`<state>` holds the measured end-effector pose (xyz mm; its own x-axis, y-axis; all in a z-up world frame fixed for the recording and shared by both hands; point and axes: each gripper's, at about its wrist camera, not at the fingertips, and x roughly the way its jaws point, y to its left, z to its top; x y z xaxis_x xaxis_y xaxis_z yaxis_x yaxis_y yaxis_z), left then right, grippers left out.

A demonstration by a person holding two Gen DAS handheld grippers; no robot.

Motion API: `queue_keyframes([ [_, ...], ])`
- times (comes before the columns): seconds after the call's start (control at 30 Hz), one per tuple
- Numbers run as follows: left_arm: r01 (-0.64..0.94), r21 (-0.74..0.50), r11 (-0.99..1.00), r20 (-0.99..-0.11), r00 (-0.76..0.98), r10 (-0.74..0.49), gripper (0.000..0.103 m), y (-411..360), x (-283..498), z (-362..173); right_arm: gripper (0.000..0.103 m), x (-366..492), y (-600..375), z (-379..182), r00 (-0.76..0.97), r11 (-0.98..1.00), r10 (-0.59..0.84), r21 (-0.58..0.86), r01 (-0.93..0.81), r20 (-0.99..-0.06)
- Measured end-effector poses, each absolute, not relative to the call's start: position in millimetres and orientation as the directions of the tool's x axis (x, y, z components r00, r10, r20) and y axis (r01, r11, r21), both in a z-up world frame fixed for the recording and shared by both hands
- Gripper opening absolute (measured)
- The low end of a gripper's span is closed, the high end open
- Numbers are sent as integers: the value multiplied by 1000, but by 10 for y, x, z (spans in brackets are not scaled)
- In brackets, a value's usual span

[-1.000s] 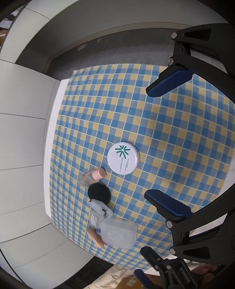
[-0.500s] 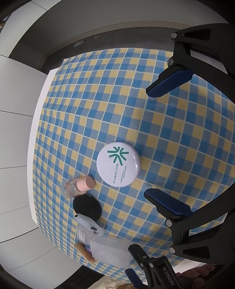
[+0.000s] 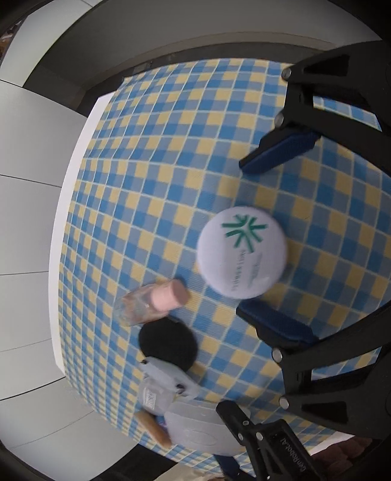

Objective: Organize objects
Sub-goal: 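Grasp the clear square case with the left tool while the right tool grasps the white compact, then lift the clear case with the left tool while the right tool lifts the white compact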

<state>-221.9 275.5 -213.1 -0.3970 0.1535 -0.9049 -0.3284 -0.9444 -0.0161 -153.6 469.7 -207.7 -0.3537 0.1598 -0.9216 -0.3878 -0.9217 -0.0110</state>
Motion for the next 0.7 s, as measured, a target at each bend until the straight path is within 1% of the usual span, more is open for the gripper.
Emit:
queue_keyframes([
  [0.03, -327, -19, -945, -906, -395, 154, 82, 2761, -2224, -2124, 71, -1552, 4712, -2065, -359, -918, 156, -1, -396, -920],
  [0.07, -327, -22, -945, -907, -391, 156, 82, 2764, -2223, -2118, 60, -1563, 4720, -2050, -360, -916, 155, 3, -401, -920],
  [0.23, -342, -35, -939, -908, -382, 173, 81, 2778, -2172, -2014, 60, -1556, 4738, -2014, -353, -907, 108, 54, -418, -929],
  [0.47, -358, -38, -933, -902, -389, 186, 81, 2732, -2056, -1779, 60, -1394, 4653, -1872, -352, -907, 117, 45, -419, -929],
  [0.7, -377, -24, -926, -893, -409, 190, 81, 2757, -1862, -1475, 60, -1191, 4562, -1580, -377, -913, 113, 54, -405, -919],
])
